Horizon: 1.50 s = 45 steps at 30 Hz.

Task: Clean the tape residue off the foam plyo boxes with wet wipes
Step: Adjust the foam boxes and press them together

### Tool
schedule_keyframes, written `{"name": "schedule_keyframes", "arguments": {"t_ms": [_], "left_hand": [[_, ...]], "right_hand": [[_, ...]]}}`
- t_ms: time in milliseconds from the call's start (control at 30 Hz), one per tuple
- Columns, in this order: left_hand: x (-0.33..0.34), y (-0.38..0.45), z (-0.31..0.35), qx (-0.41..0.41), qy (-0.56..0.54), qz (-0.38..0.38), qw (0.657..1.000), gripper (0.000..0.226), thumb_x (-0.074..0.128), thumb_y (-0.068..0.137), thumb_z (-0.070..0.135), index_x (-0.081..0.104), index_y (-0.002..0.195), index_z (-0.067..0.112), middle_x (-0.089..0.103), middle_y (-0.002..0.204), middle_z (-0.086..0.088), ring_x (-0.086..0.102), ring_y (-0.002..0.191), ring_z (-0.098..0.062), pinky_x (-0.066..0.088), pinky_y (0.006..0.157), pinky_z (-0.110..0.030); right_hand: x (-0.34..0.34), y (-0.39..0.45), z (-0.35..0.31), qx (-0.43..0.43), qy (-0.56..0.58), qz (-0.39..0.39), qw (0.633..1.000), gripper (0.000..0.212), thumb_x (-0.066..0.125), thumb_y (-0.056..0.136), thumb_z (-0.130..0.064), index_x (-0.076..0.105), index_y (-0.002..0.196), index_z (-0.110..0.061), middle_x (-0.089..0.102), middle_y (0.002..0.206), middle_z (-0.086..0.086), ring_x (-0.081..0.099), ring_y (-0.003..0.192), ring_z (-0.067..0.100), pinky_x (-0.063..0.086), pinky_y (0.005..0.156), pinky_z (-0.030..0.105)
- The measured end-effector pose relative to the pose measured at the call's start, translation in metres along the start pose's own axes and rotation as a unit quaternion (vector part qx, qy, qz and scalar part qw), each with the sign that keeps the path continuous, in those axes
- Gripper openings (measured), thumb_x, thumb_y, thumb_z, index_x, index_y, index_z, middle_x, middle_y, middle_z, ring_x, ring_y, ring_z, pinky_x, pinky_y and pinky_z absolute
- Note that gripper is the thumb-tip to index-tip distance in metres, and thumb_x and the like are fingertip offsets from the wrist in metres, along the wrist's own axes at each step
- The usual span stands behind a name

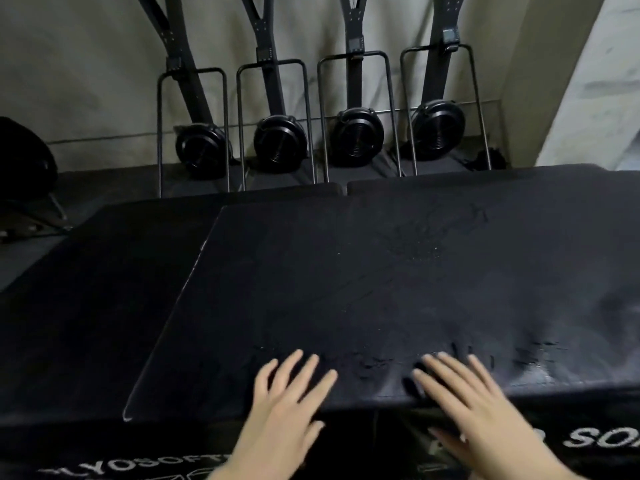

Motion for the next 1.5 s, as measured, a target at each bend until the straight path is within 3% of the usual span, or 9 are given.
{"name": "schedule_keyframes", "arguments": {"t_ms": [133,333,433,567,700,967,1067,1267,1500], "left_hand": [[0.000,-0.008,-0.037,0.014,0.018,-0.011,1.000,0.098,0.082,0.055,0.038,0.044,0.146,0.038,0.051,0.147,0.006,0.051,0.133,-0.027,0.027,0.105,-0.046],[-0.025,-0.002,-0.036,0.085,-0.022,0.226,0.970,0.054,0.048,0.075,0.020,0.064,0.122,0.041,0.070,0.123,0.006,0.065,0.118,-0.023,0.049,0.095,-0.045],[-0.010,-0.005,-0.036,0.091,-0.009,0.242,0.966,0.037,0.045,0.091,0.039,0.064,0.123,0.047,0.067,0.127,0.012,0.061,0.122,-0.019,0.046,0.096,-0.038],[0.008,-0.007,-0.042,0.082,-0.016,0.209,0.974,0.045,0.055,0.086,0.055,0.059,0.131,0.049,0.060,0.136,0.014,0.055,0.130,-0.018,0.043,0.100,-0.037],[0.009,-0.007,-0.044,0.074,-0.039,0.228,0.970,0.045,0.051,0.089,0.063,0.063,0.128,0.043,0.060,0.138,0.009,0.052,0.133,-0.021,0.044,0.100,-0.041],[-0.021,-0.012,-0.048,-0.047,-0.222,0.216,0.950,0.048,0.050,0.091,0.065,0.065,0.129,0.037,0.056,0.141,0.014,0.038,0.140,-0.003,0.023,0.116,-0.034],[-0.041,-0.006,-0.043,-0.049,-0.258,0.231,0.937,0.041,0.055,0.093,0.053,0.068,0.126,0.032,0.062,0.133,0.010,0.048,0.132,-0.006,0.038,0.111,-0.039],[-0.095,0.020,0.053,0.061,-0.293,0.266,0.916,0.028,0.064,0.091,0.030,0.074,0.115,0.023,0.071,0.117,0.005,0.063,0.112,-0.010,0.049,0.098,-0.043],[-0.095,0.015,0.327,0.273,-0.371,0.181,0.869,0.020,0.063,0.089,0.025,0.075,0.106,0.026,0.073,0.105,0.013,0.066,0.099,-0.007,0.052,0.089,-0.041]], "right_hand": [[0.030,0.045,-0.059,-0.050,-0.013,-0.040,0.998,0.076,0.062,0.077,-0.040,0.042,0.149,-0.023,0.054,0.148,0.003,0.047,0.132,0.027,0.027,0.115,0.048],[0.002,0.059,-0.059,-0.068,-0.050,0.063,0.994,0.057,0.045,0.086,-0.016,0.051,0.143,-0.018,0.055,0.146,-0.001,0.049,0.133,0.024,0.033,0.111,0.045],[0.012,0.055,-0.066,-0.065,-0.070,0.086,0.992,0.047,0.046,0.097,-0.036,0.056,0.140,-0.019,0.058,0.144,0.001,0.047,0.135,0.027,0.030,0.113,0.047],[0.022,0.053,-0.067,0.004,-0.016,0.079,0.997,0.065,0.072,0.077,-0.060,0.067,0.133,-0.026,0.057,0.146,-0.005,0.043,0.142,0.022,0.037,0.110,0.051],[0.023,0.052,-0.062,-0.009,-0.008,0.077,0.997,0.057,0.051,0.092,-0.045,0.051,0.145,-0.023,0.054,0.149,-0.001,0.043,0.142,0.024,0.037,0.109,0.051],[0.024,0.047,-0.074,0.066,0.082,-0.024,0.994,0.091,0.047,0.085,-0.084,0.038,0.155,-0.026,0.029,0.163,-0.011,0.019,0.154,0.013,0.011,0.123,0.042],[-0.006,0.046,-0.076,0.096,0.128,0.021,0.987,0.076,0.039,0.093,-0.079,0.047,0.150,-0.030,0.035,0.160,-0.013,0.021,0.152,0.007,0.011,0.125,0.034],[-0.105,-0.045,-0.034,0.207,0.136,0.146,0.958,0.038,0.049,0.098,-0.050,0.073,0.115,-0.027,0.071,0.116,-0.015,0.062,0.114,0.006,0.052,0.095,0.028],[-0.162,-0.304,0.021,0.442,0.046,0.213,0.870,0.015,0.065,0.089,-0.031,0.077,0.092,-0.024,0.073,0.083,-0.013,0.066,0.077,0.009,0.051,0.072,0.032]]}}
Point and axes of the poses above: each hand's wrist, its own y-axis towards the middle knuckle, its own x-axis out of the palm, z = x × y, the point moved 9 cm from there along y, towards the middle knuckle
